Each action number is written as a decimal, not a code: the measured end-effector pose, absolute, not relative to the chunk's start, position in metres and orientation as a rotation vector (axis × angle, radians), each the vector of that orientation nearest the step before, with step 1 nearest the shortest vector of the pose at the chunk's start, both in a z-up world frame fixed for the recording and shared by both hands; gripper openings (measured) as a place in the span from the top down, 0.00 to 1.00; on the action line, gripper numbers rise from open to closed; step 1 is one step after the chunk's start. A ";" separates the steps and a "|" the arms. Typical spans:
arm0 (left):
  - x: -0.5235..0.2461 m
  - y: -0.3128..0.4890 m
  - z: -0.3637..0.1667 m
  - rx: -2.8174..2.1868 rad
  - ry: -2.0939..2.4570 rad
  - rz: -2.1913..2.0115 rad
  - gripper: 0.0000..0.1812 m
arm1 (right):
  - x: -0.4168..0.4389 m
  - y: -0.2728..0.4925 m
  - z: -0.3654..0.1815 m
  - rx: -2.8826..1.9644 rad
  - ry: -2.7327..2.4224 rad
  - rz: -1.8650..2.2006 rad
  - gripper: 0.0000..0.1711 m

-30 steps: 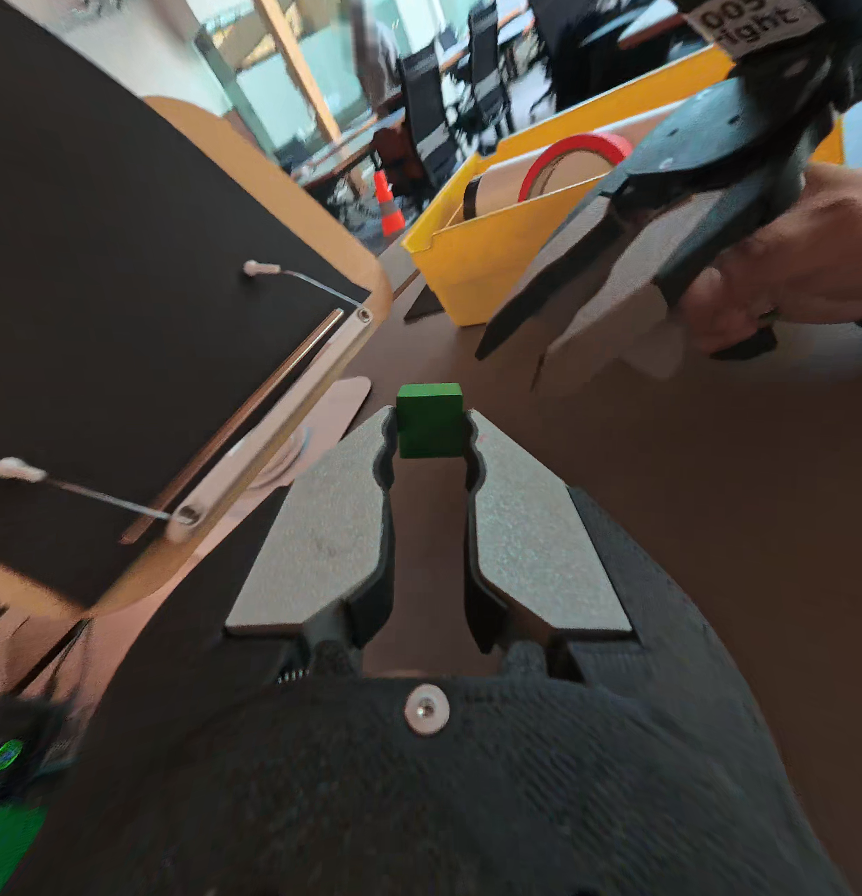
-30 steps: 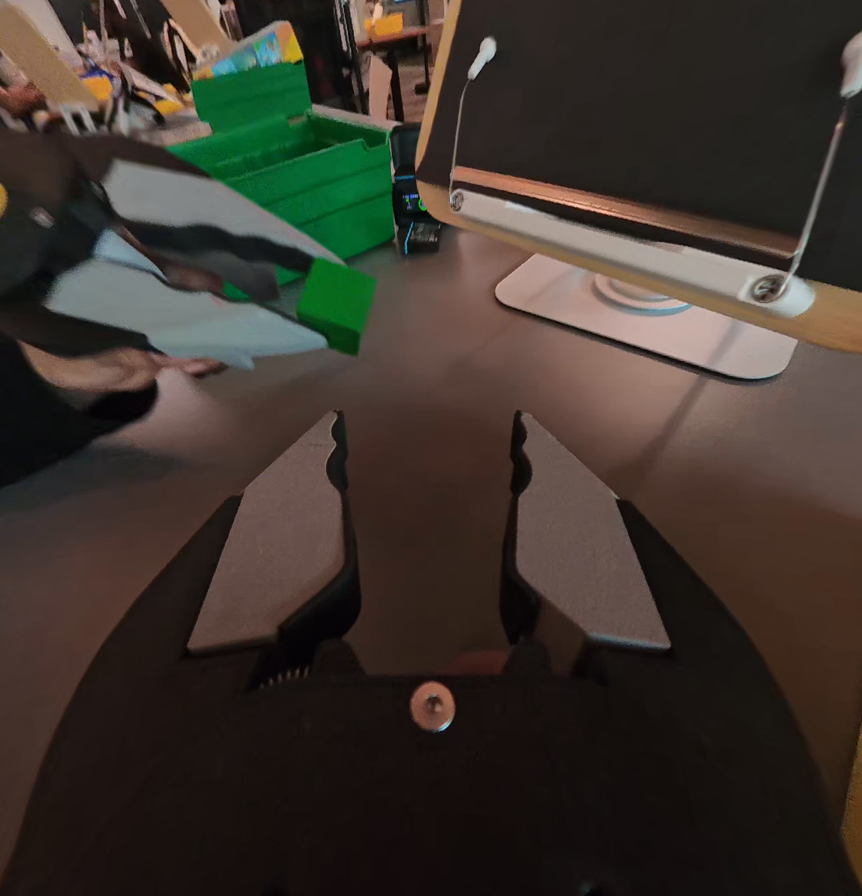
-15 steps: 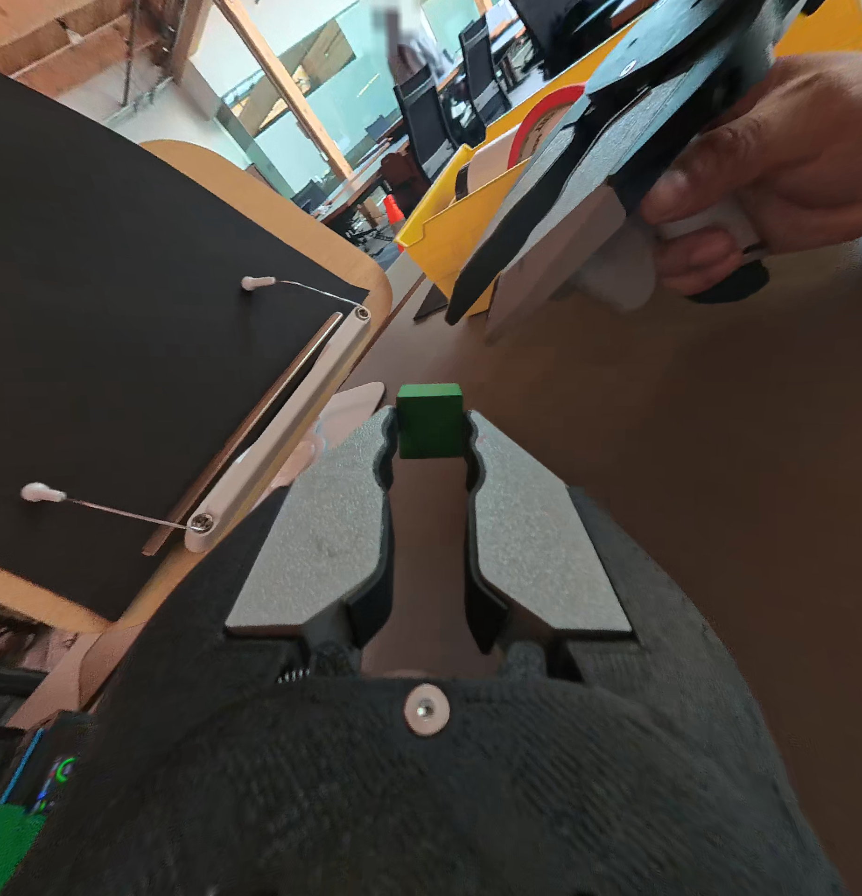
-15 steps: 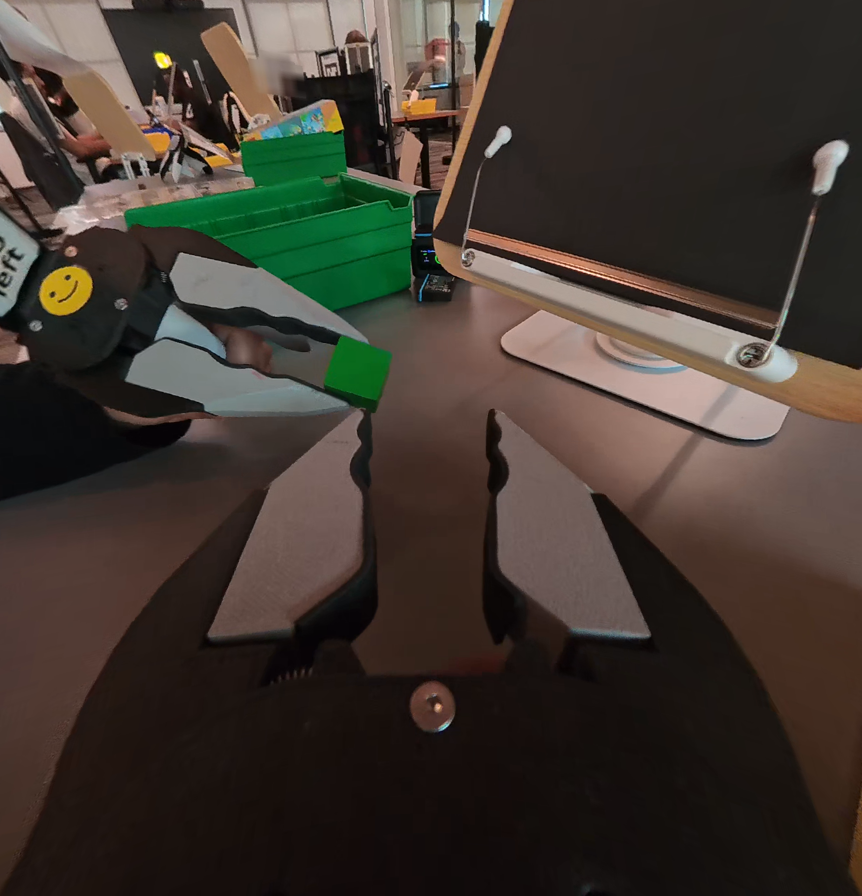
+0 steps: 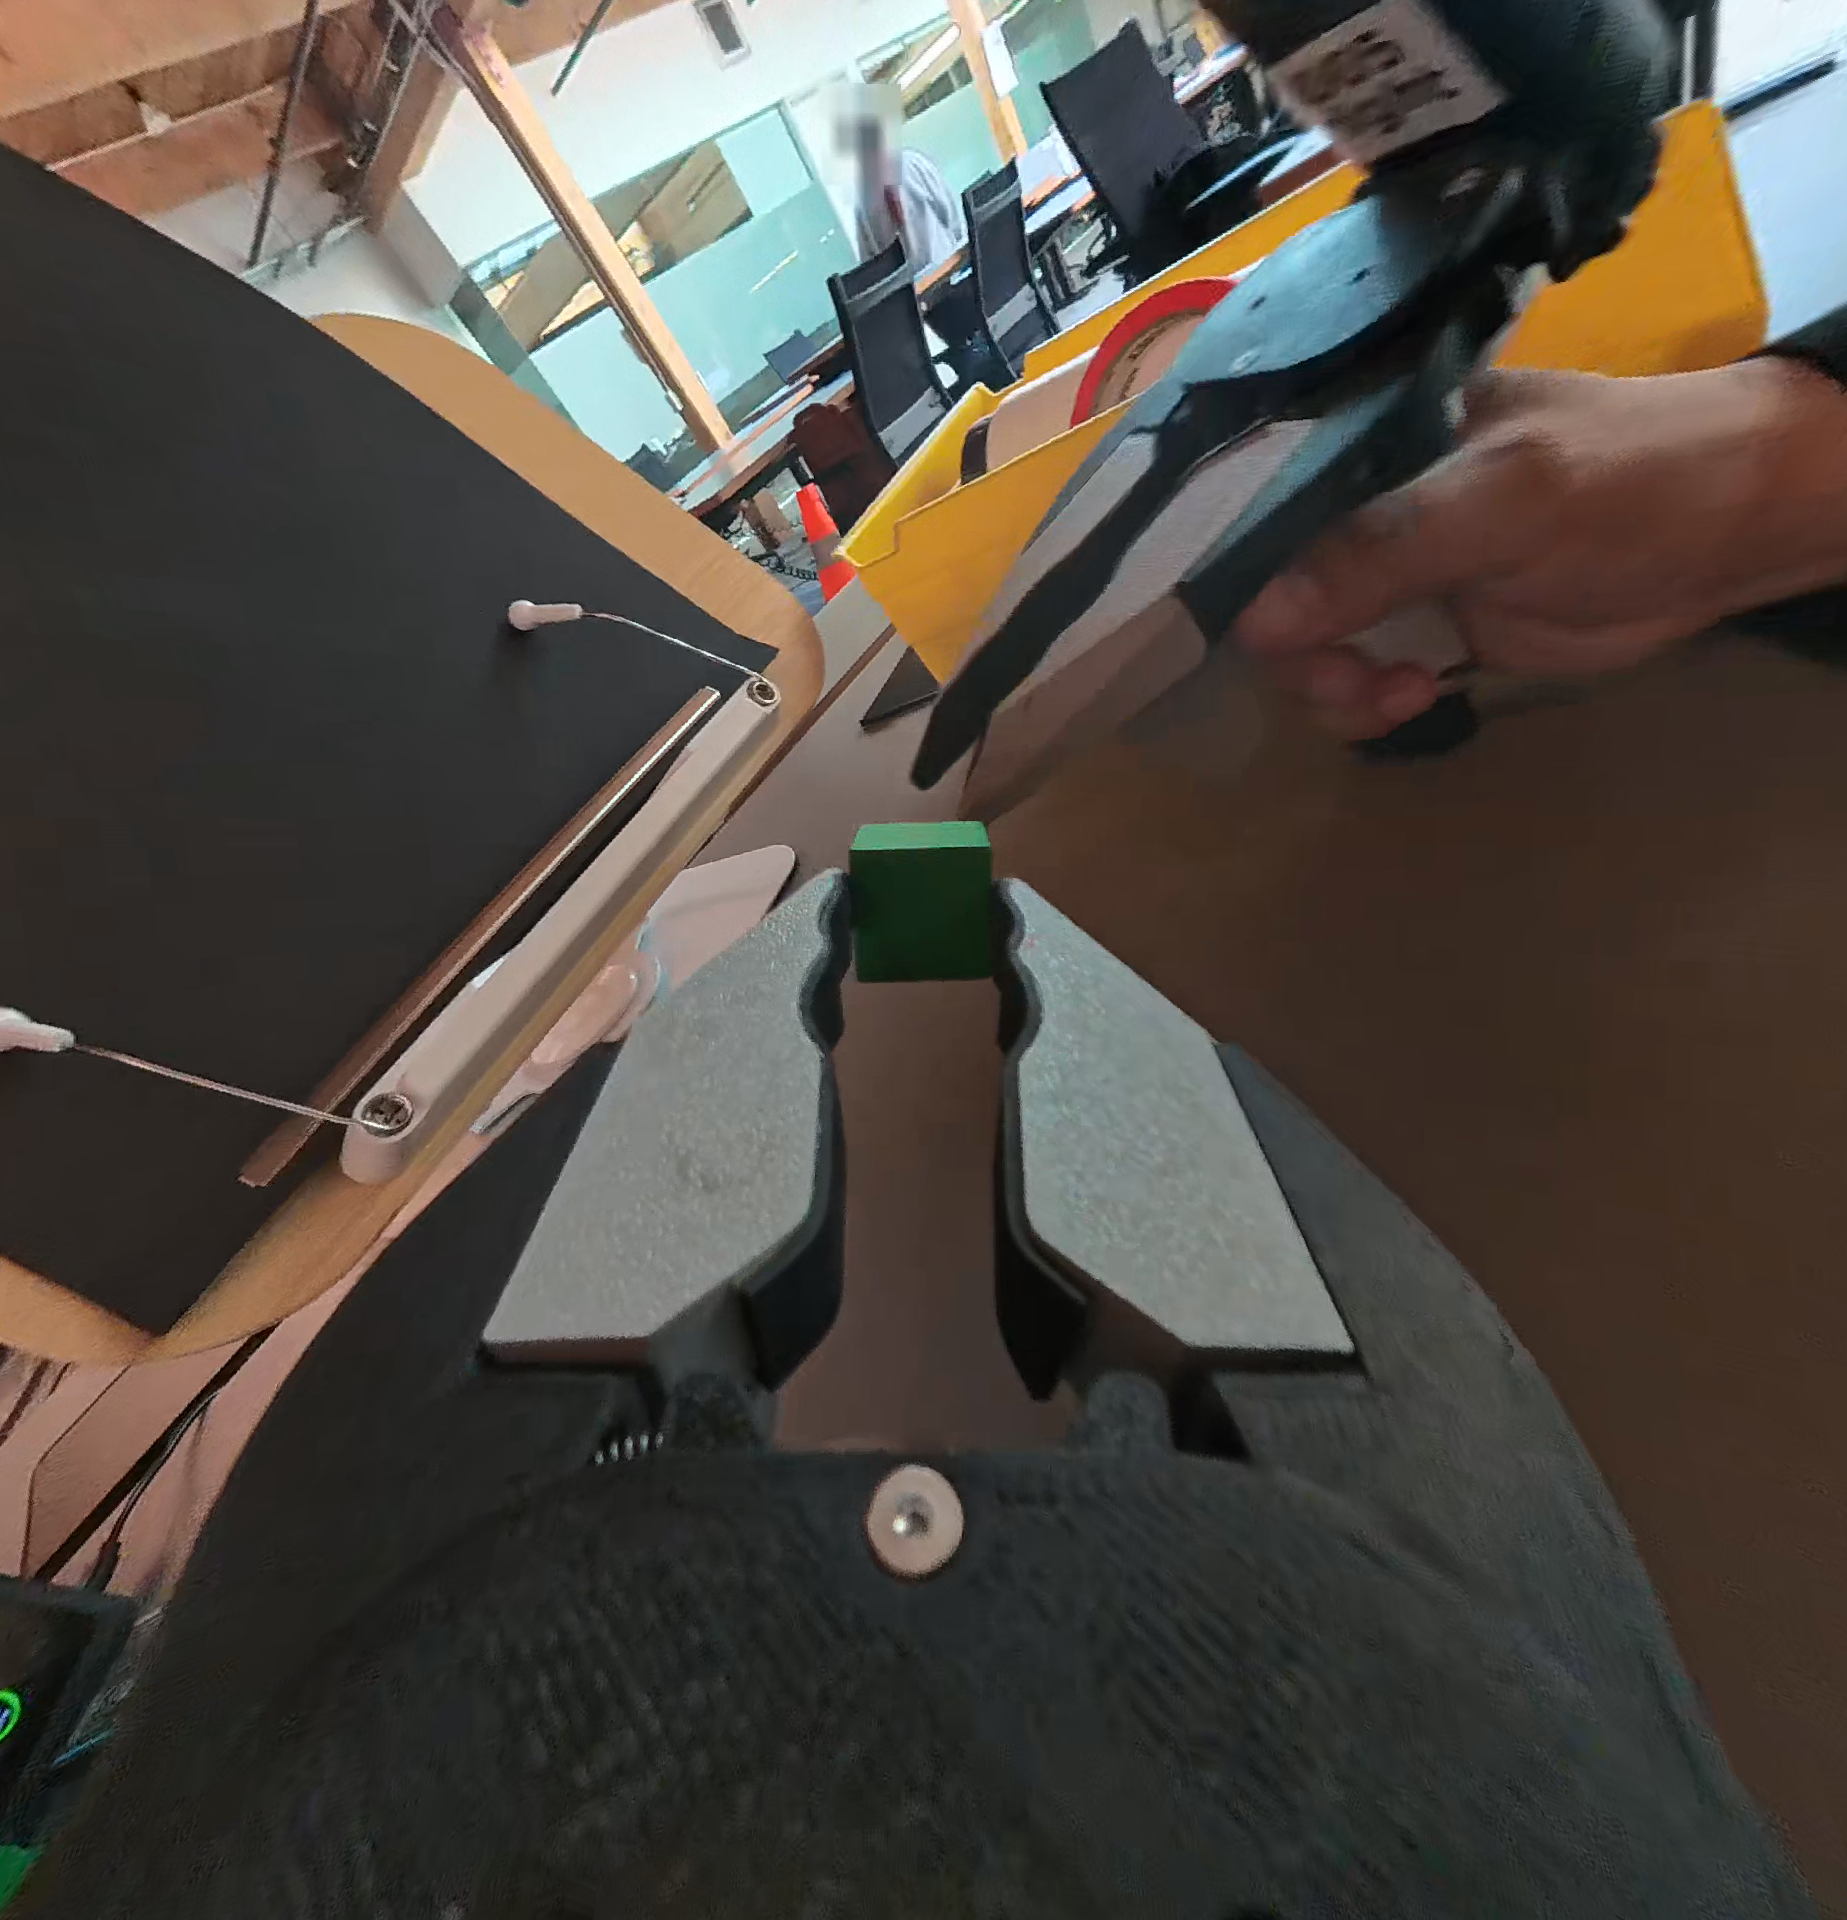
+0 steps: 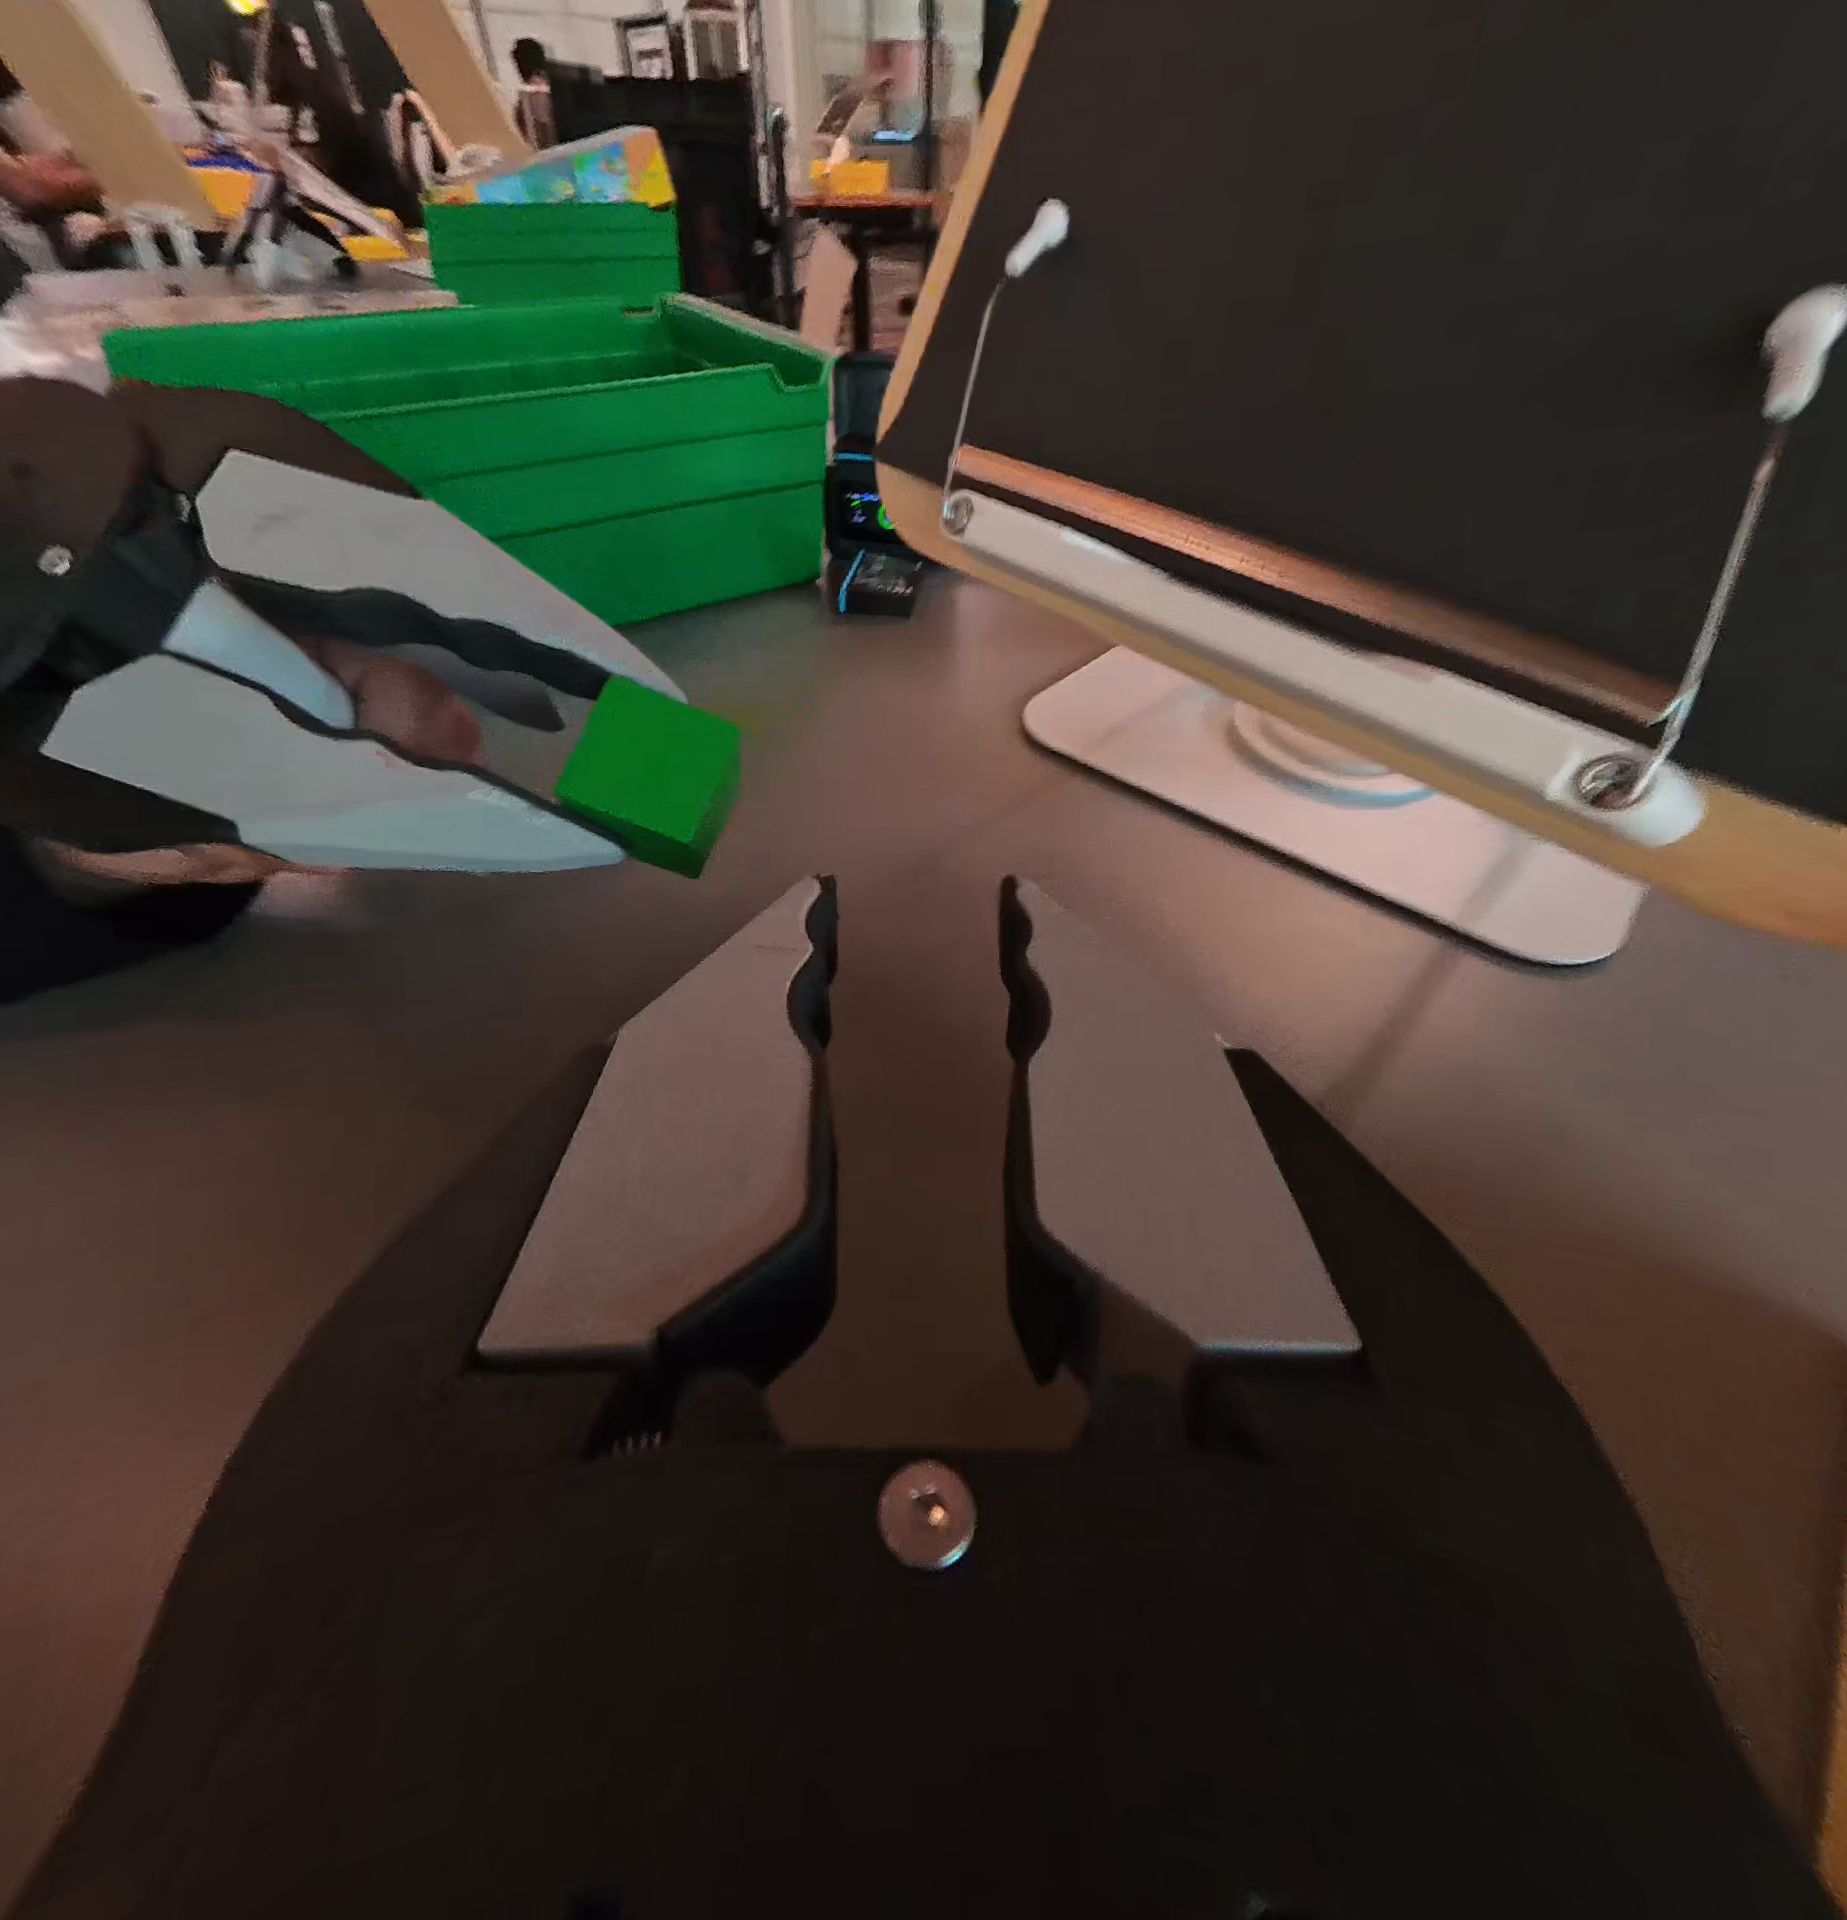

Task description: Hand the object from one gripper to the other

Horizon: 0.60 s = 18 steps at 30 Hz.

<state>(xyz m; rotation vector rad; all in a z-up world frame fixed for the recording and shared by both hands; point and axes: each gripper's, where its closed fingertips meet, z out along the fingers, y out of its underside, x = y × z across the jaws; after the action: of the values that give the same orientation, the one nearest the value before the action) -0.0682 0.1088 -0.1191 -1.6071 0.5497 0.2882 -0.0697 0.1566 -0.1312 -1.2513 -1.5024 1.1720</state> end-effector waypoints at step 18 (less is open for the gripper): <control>-0.033 0.095 -0.106 -1.442 0.718 0.179 0.87 | -0.036 0.116 -0.119 -1.249 -1.731 1.608 0.83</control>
<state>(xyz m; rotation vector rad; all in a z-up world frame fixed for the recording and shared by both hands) -0.0332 0.0947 -0.1057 -1.4422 0.7181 0.1790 -0.0365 0.1160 -0.1187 -1.2486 -1.7308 1.6081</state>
